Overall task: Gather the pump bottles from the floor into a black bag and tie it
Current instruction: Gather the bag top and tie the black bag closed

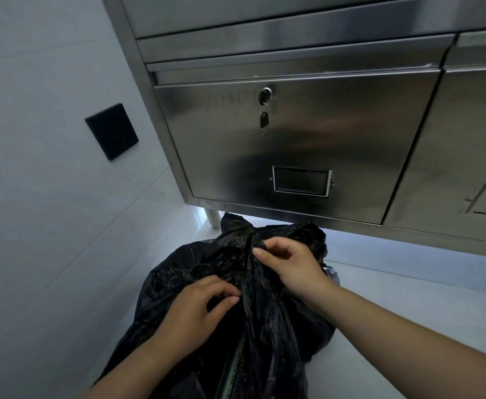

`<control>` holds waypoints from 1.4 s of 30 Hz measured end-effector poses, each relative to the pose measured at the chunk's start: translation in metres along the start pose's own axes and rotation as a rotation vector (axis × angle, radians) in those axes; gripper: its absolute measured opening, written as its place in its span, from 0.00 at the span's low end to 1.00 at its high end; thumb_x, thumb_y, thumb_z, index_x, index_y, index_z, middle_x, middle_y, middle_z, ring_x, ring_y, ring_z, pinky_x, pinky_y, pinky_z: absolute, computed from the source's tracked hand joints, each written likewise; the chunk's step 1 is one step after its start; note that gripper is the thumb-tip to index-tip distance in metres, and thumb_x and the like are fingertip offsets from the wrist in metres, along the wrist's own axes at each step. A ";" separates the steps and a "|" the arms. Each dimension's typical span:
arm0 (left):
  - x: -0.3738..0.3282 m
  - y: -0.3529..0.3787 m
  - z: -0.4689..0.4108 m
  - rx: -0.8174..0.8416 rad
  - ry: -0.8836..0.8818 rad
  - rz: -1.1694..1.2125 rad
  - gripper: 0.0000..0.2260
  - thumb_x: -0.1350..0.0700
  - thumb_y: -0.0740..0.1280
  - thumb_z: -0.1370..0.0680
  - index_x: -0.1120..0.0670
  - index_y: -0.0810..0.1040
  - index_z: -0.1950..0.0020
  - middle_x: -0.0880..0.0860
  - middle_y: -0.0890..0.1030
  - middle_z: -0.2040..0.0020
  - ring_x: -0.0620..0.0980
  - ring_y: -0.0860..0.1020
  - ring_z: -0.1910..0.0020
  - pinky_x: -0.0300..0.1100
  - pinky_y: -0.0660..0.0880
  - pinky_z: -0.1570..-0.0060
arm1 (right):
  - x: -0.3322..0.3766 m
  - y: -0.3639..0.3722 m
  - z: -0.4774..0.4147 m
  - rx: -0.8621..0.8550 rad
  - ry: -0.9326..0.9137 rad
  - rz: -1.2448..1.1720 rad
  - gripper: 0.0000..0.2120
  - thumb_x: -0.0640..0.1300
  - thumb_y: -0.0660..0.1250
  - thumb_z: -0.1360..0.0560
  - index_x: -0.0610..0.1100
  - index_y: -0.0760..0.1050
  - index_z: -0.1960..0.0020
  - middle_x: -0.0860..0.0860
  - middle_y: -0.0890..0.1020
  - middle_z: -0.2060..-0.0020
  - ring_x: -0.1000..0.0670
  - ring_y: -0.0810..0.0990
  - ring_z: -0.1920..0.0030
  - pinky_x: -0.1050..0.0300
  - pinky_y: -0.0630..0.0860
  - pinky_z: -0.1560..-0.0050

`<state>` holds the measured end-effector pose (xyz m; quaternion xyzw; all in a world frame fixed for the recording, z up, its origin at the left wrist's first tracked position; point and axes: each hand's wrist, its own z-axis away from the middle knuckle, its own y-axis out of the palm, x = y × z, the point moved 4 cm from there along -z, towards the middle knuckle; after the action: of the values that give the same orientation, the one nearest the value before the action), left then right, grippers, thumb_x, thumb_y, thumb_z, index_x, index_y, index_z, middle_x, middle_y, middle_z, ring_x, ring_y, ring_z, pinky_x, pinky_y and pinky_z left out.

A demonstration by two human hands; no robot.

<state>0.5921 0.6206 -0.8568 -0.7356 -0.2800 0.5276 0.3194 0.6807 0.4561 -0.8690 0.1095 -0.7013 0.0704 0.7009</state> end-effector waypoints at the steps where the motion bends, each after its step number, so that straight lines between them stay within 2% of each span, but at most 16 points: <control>1: 0.000 0.000 0.001 0.013 0.006 -0.007 0.02 0.53 0.70 0.25 0.46 0.81 0.54 0.41 0.80 0.58 0.38 0.78 0.56 0.37 0.74 0.55 | 0.001 0.003 0.001 0.022 -0.001 -0.014 0.09 0.37 0.73 0.31 0.33 0.78 0.54 0.44 0.81 0.60 0.51 0.77 0.58 0.59 0.74 0.52; 3: 0.000 -0.004 0.004 -0.012 0.037 -0.035 0.03 0.52 0.70 0.25 0.47 0.82 0.53 0.41 0.80 0.57 0.38 0.78 0.55 0.40 0.75 0.54 | 0.004 0.004 0.002 0.007 -0.034 0.021 0.10 0.37 0.73 0.31 0.32 0.78 0.54 0.38 0.82 0.58 0.48 0.78 0.58 0.52 0.76 0.50; 6: -0.002 -0.031 -0.002 -0.296 0.111 -0.082 0.07 0.48 0.67 0.25 0.48 0.80 0.51 0.41 0.78 0.54 0.38 0.77 0.53 0.37 0.74 0.51 | 0.007 0.002 0.004 -0.020 -0.088 0.096 0.08 0.40 0.73 0.30 0.36 0.79 0.55 0.38 0.83 0.56 0.46 0.80 0.57 0.47 0.77 0.46; 8: -0.001 -0.049 -0.016 -0.423 0.061 -0.096 0.11 0.44 0.65 0.26 0.44 0.77 0.45 0.41 0.76 0.47 0.40 0.75 0.46 0.36 0.70 0.46 | 0.008 0.000 0.009 -0.001 -0.124 0.150 0.05 0.42 0.73 0.30 0.41 0.79 0.57 0.41 0.83 0.58 0.47 0.81 0.58 0.47 0.78 0.49; 10: -0.003 -0.049 -0.036 -0.299 -0.005 -0.049 0.20 0.39 0.62 0.26 0.38 0.69 0.34 0.39 0.69 0.34 0.39 0.67 0.33 0.33 0.63 0.36 | 0.008 -0.001 0.016 0.034 -0.159 0.174 0.03 0.44 0.73 0.30 0.46 0.80 0.59 0.46 0.84 0.61 0.47 0.82 0.59 0.50 0.79 0.52; 12: -0.009 -0.027 -0.050 -0.047 -0.036 0.103 0.27 0.34 0.61 0.27 0.31 0.57 0.29 0.34 0.62 0.29 0.31 0.58 0.29 0.24 0.55 0.35 | 0.011 -0.002 0.024 0.045 -0.191 0.169 0.02 0.46 0.72 0.30 0.49 0.80 0.59 0.49 0.84 0.62 0.50 0.82 0.60 0.55 0.79 0.55; 13: -0.013 -0.014 -0.055 0.051 -0.036 0.188 0.28 0.33 0.60 0.27 0.29 0.55 0.29 0.32 0.62 0.29 0.28 0.58 0.30 0.22 0.55 0.36 | 0.013 -0.005 0.027 0.031 -0.207 0.176 0.02 0.46 0.72 0.30 0.50 0.80 0.59 0.51 0.84 0.63 0.52 0.82 0.60 0.58 0.79 0.56; 15: -0.017 0.008 -0.057 0.138 -0.036 0.305 0.25 0.35 0.61 0.28 0.30 0.62 0.31 0.31 0.70 0.34 0.27 0.65 0.35 0.23 0.62 0.39 | 0.016 -0.014 0.033 -0.015 -0.228 0.206 0.02 0.46 0.73 0.30 0.52 0.80 0.59 0.53 0.84 0.62 0.55 0.82 0.60 0.61 0.77 0.56; 18: -0.010 0.022 -0.057 0.075 -0.061 0.335 0.14 0.38 0.63 0.27 0.38 0.76 0.43 0.34 0.80 0.46 0.33 0.76 0.44 0.35 0.71 0.43 | 0.018 -0.034 0.037 -0.097 -0.209 0.217 0.05 0.44 0.72 0.29 0.53 0.79 0.59 0.55 0.84 0.61 0.55 0.82 0.58 0.62 0.77 0.55; 22: -0.001 0.027 -0.049 0.065 -0.061 0.235 0.16 0.33 0.59 0.29 0.38 0.75 0.47 0.38 0.78 0.48 0.35 0.75 0.45 0.35 0.70 0.46 | 0.018 -0.049 0.034 -0.123 -0.177 0.128 0.07 0.39 0.68 0.26 0.51 0.78 0.57 0.54 0.84 0.59 0.55 0.83 0.56 0.65 0.76 0.55; 25: 0.000 0.025 -0.043 0.050 -0.081 0.198 0.17 0.31 0.62 0.31 0.35 0.72 0.45 0.38 0.74 0.46 0.33 0.72 0.45 0.26 0.66 0.47 | 0.016 -0.046 0.030 -0.064 -0.117 0.039 0.06 0.40 0.65 0.24 0.51 0.76 0.56 0.50 0.85 0.61 0.52 0.84 0.58 0.61 0.78 0.57; 28: 0.001 0.020 -0.038 -0.034 -0.087 0.151 0.12 0.39 0.68 0.29 0.34 0.72 0.48 0.40 0.74 0.48 0.33 0.73 0.46 0.21 0.65 0.49 | 0.012 -0.040 0.027 -0.027 -0.061 0.096 0.04 0.45 0.66 0.24 0.54 0.76 0.55 0.50 0.85 0.61 0.49 0.84 0.57 0.50 0.78 0.51; 30: -0.001 0.011 -0.034 -0.094 -0.113 0.151 0.11 0.45 0.70 0.28 0.33 0.71 0.50 0.40 0.75 0.49 0.31 0.73 0.47 0.20 0.64 0.51 | 0.021 -0.039 0.026 -0.008 -0.058 0.063 0.05 0.44 0.66 0.24 0.54 0.76 0.56 0.52 0.85 0.62 0.52 0.83 0.59 0.55 0.78 0.54; 34: -0.018 -0.027 -0.045 -0.155 -0.145 0.135 0.11 0.51 0.70 0.26 0.36 0.73 0.52 0.41 0.76 0.52 0.29 0.73 0.50 0.19 0.64 0.52 | 0.071 -0.058 0.027 0.026 -0.058 0.009 0.07 0.38 0.64 0.24 0.47 0.74 0.58 0.54 0.82 0.68 0.58 0.78 0.68 0.66 0.74 0.64; 37: -0.046 -0.059 -0.067 -0.199 -0.121 0.121 0.11 0.53 0.70 0.26 0.35 0.73 0.55 0.40 0.76 0.54 0.27 0.72 0.52 0.18 0.64 0.54 | 0.120 -0.079 0.031 0.061 -0.103 0.060 0.07 0.38 0.65 0.24 0.47 0.74 0.60 0.54 0.80 0.69 0.59 0.76 0.71 0.69 0.71 0.72; 42: -0.114 -0.110 -0.105 -0.306 -0.029 0.194 0.08 0.55 0.69 0.24 0.40 0.75 0.53 0.43 0.79 0.53 0.33 0.76 0.53 0.23 0.68 0.53 | 0.237 -0.118 0.029 -0.126 -0.351 0.093 0.09 0.33 0.63 0.24 0.46 0.72 0.59 0.59 0.80 0.74 0.63 0.75 0.72 0.71 0.70 0.69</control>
<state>0.6517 0.5873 -0.6796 -0.7915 -0.2892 0.5178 0.1471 0.6835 0.3222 -0.6393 0.0435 -0.8201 0.0386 0.5692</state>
